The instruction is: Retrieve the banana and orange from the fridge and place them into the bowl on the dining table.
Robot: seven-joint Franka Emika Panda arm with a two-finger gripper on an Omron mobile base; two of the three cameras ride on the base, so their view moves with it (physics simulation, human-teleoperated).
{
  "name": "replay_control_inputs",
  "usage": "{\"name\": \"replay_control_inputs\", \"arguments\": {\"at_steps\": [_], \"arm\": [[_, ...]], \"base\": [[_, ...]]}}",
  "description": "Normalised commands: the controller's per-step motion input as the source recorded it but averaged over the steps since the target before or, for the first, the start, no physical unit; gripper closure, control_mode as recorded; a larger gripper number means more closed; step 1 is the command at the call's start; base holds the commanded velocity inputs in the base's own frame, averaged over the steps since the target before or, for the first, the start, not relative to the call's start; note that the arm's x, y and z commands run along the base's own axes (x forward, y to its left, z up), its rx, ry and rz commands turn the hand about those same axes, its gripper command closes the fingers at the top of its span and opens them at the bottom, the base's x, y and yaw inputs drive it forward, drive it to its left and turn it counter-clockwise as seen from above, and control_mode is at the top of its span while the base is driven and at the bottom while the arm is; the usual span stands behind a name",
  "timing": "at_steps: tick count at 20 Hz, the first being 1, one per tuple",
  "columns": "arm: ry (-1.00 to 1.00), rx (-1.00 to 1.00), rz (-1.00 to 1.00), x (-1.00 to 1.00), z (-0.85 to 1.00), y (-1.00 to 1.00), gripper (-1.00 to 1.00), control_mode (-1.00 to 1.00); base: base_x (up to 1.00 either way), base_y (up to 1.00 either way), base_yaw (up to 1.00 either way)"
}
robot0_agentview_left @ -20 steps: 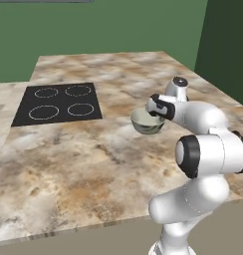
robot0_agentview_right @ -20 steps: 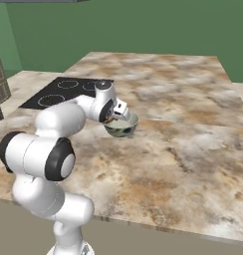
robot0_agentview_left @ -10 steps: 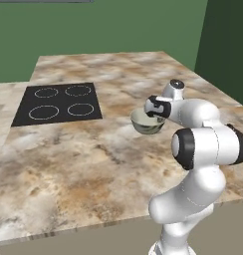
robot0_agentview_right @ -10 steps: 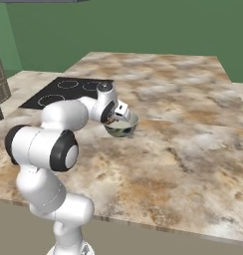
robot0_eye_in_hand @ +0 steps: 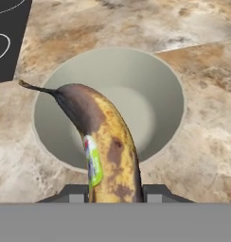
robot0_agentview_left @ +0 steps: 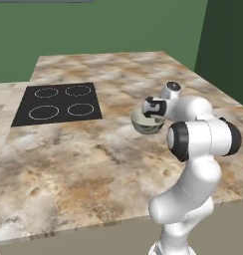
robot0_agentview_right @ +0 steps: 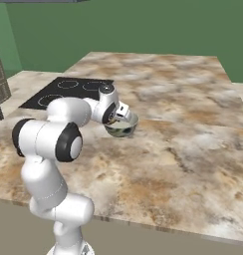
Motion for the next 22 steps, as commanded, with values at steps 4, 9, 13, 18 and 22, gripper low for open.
{"name": "replay_control_inputs", "arguments": {"at_steps": [4,9,13,18,22], "arm": [[0.0,0.0,0.0,0.23,-0.1,0.0,1.0,-1.0],[0.0,0.0,0.0,0.22,-0.1,0.0,1.0,-1.0],[0.0,0.0,0.0,0.21,-0.1,0.0,1.0,-1.0],[0.0,0.0,0.0,0.17,-0.12,0.0,1.0,-1.0],[0.0,0.0,0.0,0.16,-0.09,0.0,-1.0,-1.0]], "base": [[0.0,0.0,0.0],[0.0,0.0,0.0],[0.0,0.0,0.0],[0.0,0.0,0.0],[0.0,0.0,0.0]]}}
